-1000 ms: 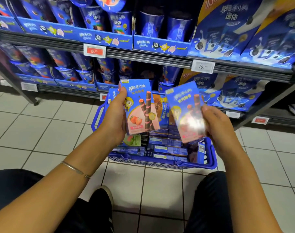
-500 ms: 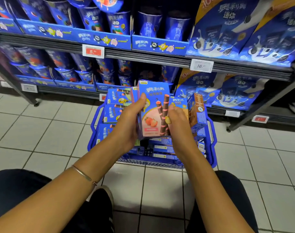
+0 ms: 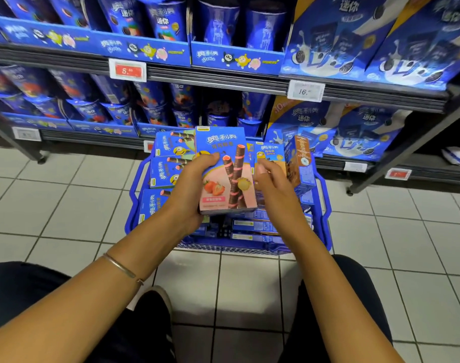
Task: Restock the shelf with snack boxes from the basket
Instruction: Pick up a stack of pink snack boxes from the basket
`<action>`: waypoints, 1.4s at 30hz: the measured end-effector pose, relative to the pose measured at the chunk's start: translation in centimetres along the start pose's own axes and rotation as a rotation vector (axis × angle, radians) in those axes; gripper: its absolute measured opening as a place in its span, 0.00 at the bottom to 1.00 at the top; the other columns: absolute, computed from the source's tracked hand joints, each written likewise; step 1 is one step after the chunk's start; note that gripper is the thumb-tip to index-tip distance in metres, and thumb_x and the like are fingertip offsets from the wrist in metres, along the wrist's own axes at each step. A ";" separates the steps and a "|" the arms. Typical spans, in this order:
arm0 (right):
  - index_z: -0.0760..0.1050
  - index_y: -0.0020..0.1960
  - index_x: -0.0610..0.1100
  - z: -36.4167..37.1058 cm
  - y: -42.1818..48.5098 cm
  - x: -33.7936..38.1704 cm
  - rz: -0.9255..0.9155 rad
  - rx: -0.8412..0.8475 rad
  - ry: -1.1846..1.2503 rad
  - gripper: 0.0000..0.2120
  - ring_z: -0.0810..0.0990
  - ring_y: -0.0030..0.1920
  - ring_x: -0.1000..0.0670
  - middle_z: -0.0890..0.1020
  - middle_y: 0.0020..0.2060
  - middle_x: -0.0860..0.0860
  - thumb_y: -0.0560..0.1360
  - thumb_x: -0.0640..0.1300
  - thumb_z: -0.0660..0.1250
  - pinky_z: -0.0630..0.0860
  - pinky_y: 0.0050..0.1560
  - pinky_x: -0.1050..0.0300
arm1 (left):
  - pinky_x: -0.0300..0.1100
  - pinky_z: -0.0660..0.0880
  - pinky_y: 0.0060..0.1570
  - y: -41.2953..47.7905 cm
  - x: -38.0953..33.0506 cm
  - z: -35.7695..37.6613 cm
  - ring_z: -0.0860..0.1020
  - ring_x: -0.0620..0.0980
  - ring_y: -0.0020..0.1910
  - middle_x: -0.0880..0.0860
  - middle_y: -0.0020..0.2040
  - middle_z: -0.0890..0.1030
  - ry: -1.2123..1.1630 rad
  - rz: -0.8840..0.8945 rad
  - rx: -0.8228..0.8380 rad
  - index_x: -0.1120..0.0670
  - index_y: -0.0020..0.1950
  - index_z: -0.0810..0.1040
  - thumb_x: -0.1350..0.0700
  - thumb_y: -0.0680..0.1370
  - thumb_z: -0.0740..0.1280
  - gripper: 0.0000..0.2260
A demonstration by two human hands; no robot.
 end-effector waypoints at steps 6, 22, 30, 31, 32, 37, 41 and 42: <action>0.73 0.62 0.46 -10.1 0.4 -9.8 0.282 -0.180 -0.744 0.17 0.79 0.56 0.42 0.80 0.57 0.46 0.79 0.55 0.67 0.75 0.47 0.51 | 0.50 0.86 0.39 0.3 -0.9 0.5 0.87 0.53 0.39 0.50 0.42 0.88 -0.004 0.023 0.012 0.45 0.33 0.84 0.48 0.84 0.65 0.20; 0.64 0.69 0.47 -6.6 0.4 -12.8 0.199 -0.210 -0.962 0.24 0.79 0.56 0.39 0.69 0.64 0.41 0.78 0.47 0.70 0.80 0.51 0.43 | 0.51 0.85 0.41 -0.6 -1.2 1.7 0.89 0.56 0.47 0.54 0.52 0.89 -0.020 0.010 0.021 0.45 0.45 0.90 0.39 0.84 0.65 0.18; 0.73 0.58 0.54 -11.3 -1.0 -4.1 -0.011 -0.518 -0.644 0.15 0.79 0.51 0.47 0.77 0.55 0.51 0.75 0.56 0.70 0.71 0.39 0.57 | 0.50 0.85 0.39 -0.3 -1.2 0.7 0.89 0.55 0.47 0.53 0.52 0.89 -0.019 0.011 -0.034 0.44 0.44 0.90 0.39 0.84 0.64 0.19; 0.74 0.57 0.53 -11.9 -1.4 -2.1 -0.061 -0.566 -0.535 0.15 0.80 0.49 0.50 0.79 0.53 0.53 0.73 0.56 0.71 0.73 0.40 0.55 | 0.49 0.85 0.38 -0.2 -1.1 0.6 0.89 0.55 0.46 0.53 0.51 0.90 -0.014 0.013 -0.040 0.44 0.43 0.90 0.39 0.84 0.64 0.19; 0.76 0.56 0.52 -12.4 -1.9 -0.3 -0.112 -0.606 -0.403 0.15 0.80 0.47 0.52 0.80 0.51 0.54 0.72 0.55 0.72 0.77 0.43 0.54 | 0.48 0.85 0.37 -0.2 -1.1 0.5 0.89 0.54 0.46 0.53 0.51 0.90 -0.010 0.014 -0.048 0.44 0.42 0.90 0.40 0.84 0.64 0.19; 0.74 0.52 0.46 -12.5 -2.9 3.8 -0.157 -0.618 0.301 0.16 0.83 0.42 0.47 0.82 0.44 0.48 0.65 0.43 0.72 0.79 0.41 0.46 | 0.51 0.86 0.38 0.0 -0.9 -0.2 0.89 0.55 0.46 0.53 0.51 0.90 0.019 0.015 -0.117 0.47 0.52 0.87 0.40 0.84 0.65 0.15; 0.69 0.49 0.46 -6.9 -2.2 3.4 -0.068 -0.326 0.640 0.14 0.80 0.30 0.56 0.78 0.30 0.55 0.69 0.37 0.69 0.76 0.29 0.60 | 0.53 0.87 0.44 0.2 -0.9 -0.5 0.88 0.58 0.50 0.55 0.53 0.89 0.064 0.022 -0.168 0.48 0.54 0.86 0.37 0.84 0.65 0.17; 0.69 0.51 0.46 -5.4 -2.2 3.3 -0.052 -0.263 0.663 0.14 0.82 0.32 0.55 0.80 0.33 0.53 0.69 0.36 0.68 0.77 0.30 0.59 | 0.55 0.87 0.47 0.2 -0.9 -0.4 0.88 0.59 0.51 0.55 0.53 0.89 0.070 0.025 -0.172 0.48 0.55 0.86 0.36 0.83 0.64 0.19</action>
Point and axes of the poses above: each hand's wrist, its own y-axis towards the middle knuckle, its own z-axis out of the palm, x = y × z, the point moved 10 cm from there along y, towards the middle knuckle
